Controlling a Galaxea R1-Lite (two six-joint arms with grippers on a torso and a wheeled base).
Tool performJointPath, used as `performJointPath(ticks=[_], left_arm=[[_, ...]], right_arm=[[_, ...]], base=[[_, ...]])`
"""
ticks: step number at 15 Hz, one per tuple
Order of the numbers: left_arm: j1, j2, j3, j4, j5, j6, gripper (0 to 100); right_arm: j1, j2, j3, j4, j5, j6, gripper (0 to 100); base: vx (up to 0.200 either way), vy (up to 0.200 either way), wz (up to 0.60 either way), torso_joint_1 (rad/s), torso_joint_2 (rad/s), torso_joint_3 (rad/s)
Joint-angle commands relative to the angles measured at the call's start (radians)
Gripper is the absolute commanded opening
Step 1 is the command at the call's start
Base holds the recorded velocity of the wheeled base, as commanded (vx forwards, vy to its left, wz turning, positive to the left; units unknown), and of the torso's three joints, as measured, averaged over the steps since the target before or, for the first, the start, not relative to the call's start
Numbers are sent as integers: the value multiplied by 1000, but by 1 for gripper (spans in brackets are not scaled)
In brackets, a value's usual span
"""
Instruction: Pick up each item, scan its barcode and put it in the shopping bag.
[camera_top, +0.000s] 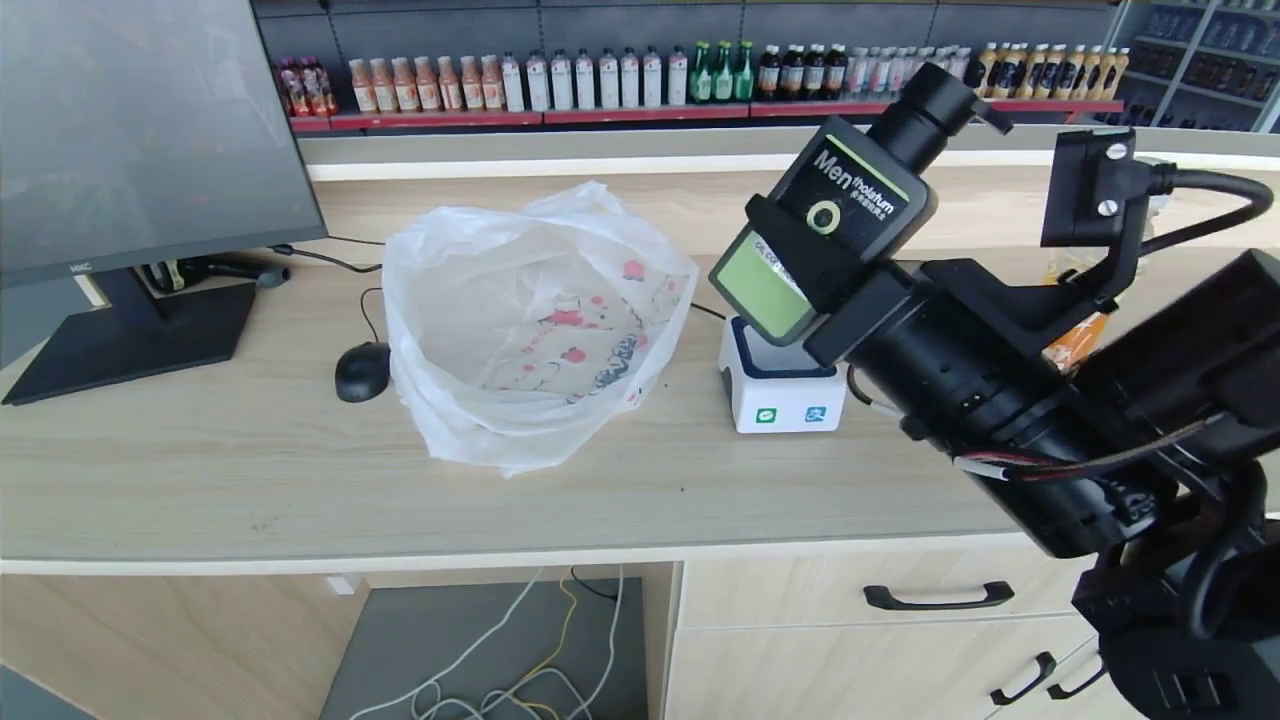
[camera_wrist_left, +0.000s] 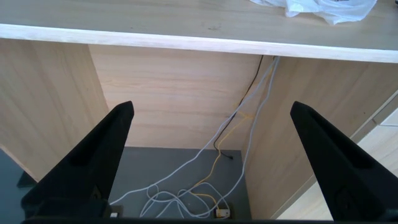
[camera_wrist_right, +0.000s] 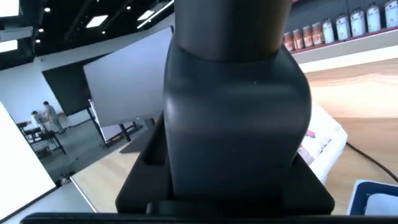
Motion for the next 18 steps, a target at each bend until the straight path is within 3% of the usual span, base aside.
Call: performJointPath(ticks=[1,5,9,15,18], left_arm=[[0,0,0,0,0,0,100],[0,0,0,0,0,0,100],[0,0,0,0,0,0,100],[0,0,0,0,0,0,100],[0,0,0,0,0,0,100]], right_arm=[[-21,62,-118,62,-20,99,0],[-60,72,-203,188,-152,406,0],[-107,72,-233,308,-201,636,0],[-148,115,-244,415,-244,802,0],[-173,163,-235,426,-254,819,0]], base=[[0,0,0,0,0,0],[0,0,0,0,0,0],[0,0,0,0,0,0],[0,0,0,0,0,0],[0,0,0,0,0,0]])
